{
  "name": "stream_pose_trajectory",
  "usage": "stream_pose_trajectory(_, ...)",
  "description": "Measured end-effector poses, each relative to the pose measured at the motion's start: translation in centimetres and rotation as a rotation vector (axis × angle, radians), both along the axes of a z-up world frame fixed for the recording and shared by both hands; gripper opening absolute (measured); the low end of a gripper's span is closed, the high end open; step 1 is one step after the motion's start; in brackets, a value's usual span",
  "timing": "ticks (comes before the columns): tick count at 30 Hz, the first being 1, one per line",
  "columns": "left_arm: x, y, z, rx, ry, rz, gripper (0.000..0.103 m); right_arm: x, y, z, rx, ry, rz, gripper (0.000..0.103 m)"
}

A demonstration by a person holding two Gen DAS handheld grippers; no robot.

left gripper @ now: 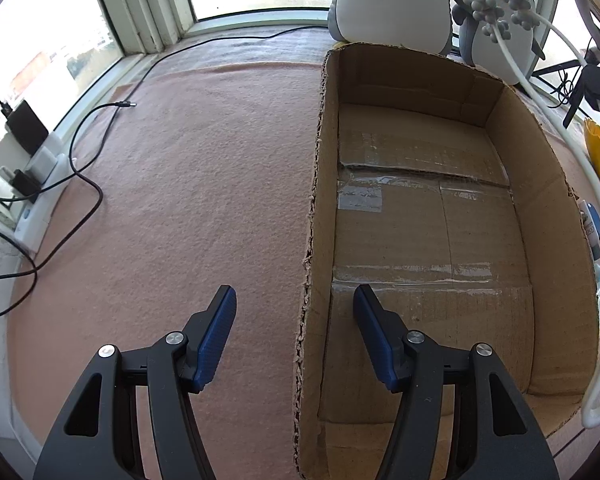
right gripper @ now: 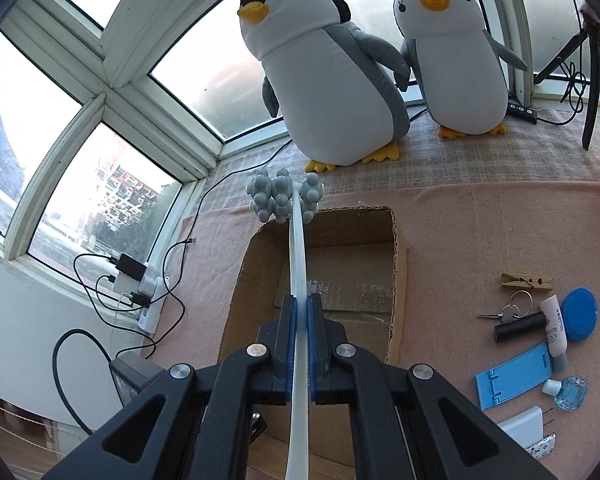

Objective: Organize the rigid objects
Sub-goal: 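Lower the massager into the cardboard box and open the right tool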

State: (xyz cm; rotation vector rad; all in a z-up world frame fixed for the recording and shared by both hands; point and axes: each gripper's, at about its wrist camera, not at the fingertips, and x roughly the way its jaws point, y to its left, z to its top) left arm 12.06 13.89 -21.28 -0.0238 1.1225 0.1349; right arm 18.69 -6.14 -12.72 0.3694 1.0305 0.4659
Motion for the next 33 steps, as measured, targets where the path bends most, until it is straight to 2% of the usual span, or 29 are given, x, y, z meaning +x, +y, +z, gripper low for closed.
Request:
stream_pose_trajectory(5, 0.0, -0.1, -0.1, -0.005, -0.002, 0.006, 0.061, 0.4, 1.4, -2.1, -0.044, 0.028, 0.019, 0.005)
stream_pose_trajectory(13, 0.0, -0.1, -0.1, -0.003, -0.001, 0.006, 0.061, 0.9, 2.3, -3.3, -0.073, 0.050, 0.065, 0.004)
stream_pose_trajectory(16, 0.1, -0.1, -0.1, 0.001, -0.002, 0.005, 0.061, 0.6, 2.8, -3.0, -0.100, 0.038, 0.085, 0.005)
stream_pose_trajectory(21, 0.1, -0.1, 0.0, 0.002, -0.002, 0.005, 0.061, -0.3, 2.4, -2.2, -0.109, 0.016, 0.093, 0.015)
stream_pose_trajectory(24, 0.2, -0.1, -0.1, 0.006, -0.003, 0.006, 0.061, -1.1, 1.6, -1.6, -0.124, -0.009, 0.100, 0.017)
stream_pose_trajectory(33, 0.2, -0.3, -0.1, 0.022, -0.001, -0.003, 0.061, -4.4, -3.9, 0.9, -0.136, -0.068, 0.047, 0.019)
